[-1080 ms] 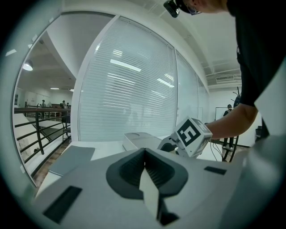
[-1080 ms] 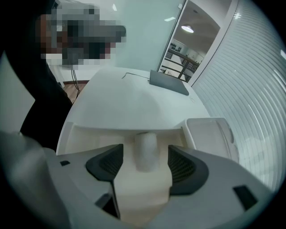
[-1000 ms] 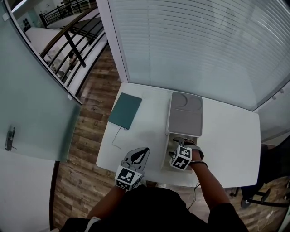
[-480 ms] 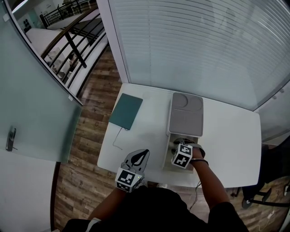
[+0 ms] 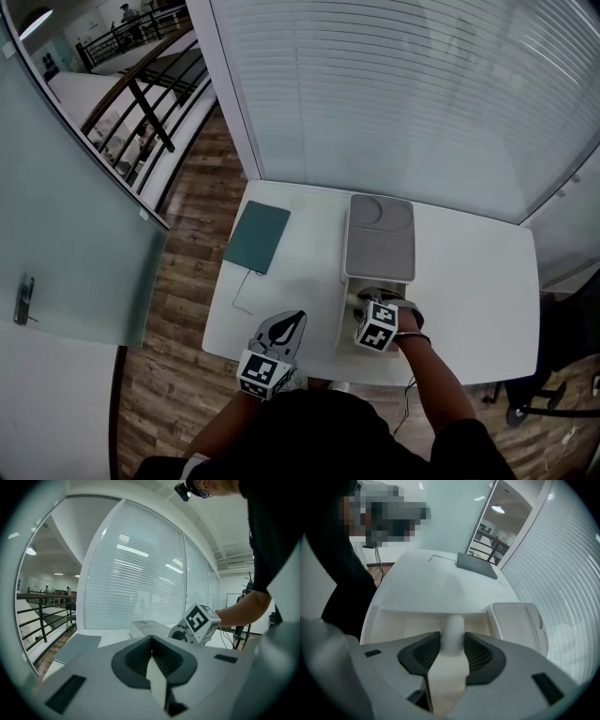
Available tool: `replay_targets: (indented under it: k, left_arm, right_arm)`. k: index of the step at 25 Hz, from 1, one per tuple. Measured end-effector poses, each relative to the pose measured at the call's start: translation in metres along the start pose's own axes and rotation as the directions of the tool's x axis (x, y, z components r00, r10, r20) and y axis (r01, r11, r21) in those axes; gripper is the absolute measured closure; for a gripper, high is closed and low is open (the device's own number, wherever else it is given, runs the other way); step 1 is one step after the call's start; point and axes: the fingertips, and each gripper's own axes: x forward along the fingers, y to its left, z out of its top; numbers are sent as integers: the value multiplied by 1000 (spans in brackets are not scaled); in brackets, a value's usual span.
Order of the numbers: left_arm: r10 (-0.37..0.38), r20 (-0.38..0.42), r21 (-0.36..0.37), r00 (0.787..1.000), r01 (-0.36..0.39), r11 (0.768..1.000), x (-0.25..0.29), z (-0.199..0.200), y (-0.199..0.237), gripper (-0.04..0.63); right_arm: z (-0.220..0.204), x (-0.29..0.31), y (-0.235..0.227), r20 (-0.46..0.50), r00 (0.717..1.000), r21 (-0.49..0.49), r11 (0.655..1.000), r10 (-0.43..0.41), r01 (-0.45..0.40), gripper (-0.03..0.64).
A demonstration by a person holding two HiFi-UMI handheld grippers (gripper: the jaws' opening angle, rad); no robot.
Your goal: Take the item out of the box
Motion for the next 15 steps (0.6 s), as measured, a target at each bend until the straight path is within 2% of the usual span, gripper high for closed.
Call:
replay_targets:
  k: [4,9,12,15]
  left_arm:
    - [-6,3,0,1000,6,1000,-1,1,-3,583]
    - [-12,2,4,1000,12,1000,-3,0,-5,583]
    - [-18,5,8,1000,18,1000,-4,2,-8,584]
    - [-24,10,9,1000,24,1000,-5,3,-11,583]
  right_arm:
    - [3,-15,2,46,999,42,999,-29,27,449]
    - [12,-40,-4,133,984,120,987,-121,105,449]
    - [20,-58,-10,195,961,183,970,-197,162,449]
    - [31,-79,-20,280,916,292,935,-286,203,449]
